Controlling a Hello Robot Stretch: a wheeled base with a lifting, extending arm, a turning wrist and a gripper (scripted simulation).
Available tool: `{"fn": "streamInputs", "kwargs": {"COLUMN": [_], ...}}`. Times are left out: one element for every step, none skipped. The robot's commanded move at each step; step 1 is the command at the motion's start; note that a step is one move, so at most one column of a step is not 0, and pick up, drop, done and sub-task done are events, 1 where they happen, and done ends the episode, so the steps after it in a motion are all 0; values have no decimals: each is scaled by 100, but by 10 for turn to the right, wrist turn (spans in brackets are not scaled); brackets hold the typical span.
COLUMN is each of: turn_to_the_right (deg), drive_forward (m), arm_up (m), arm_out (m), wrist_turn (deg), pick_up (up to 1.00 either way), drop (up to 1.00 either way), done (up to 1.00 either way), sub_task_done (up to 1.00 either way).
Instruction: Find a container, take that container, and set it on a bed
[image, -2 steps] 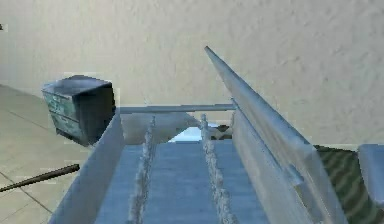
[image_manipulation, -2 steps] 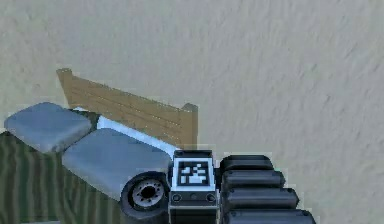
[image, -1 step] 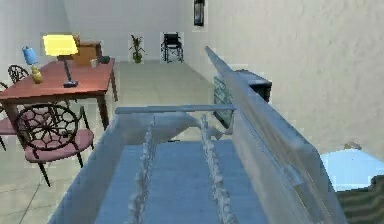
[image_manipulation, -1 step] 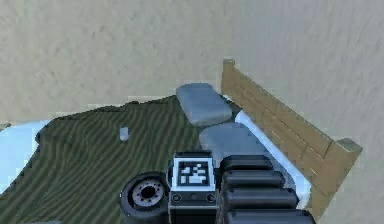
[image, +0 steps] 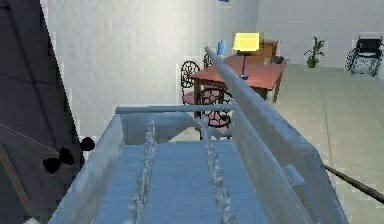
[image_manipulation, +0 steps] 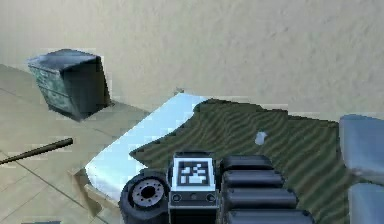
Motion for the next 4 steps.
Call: {"fn": "streamInputs", "kwargs": {"turn_to_the_right": [-270, 450, 450, 120], "drive_forward": [0, 0, 0, 0], "arm_up": [0, 0, 0, 0], "arm_out": [0, 0, 0, 0], "wrist_turn": [0, 0, 0, 0], "pick_up": [0, 0, 0, 0], "drop": [0, 0, 0, 0], "done": [0, 0, 0, 0], "sub_task_done": [0, 0, 0, 0]}}
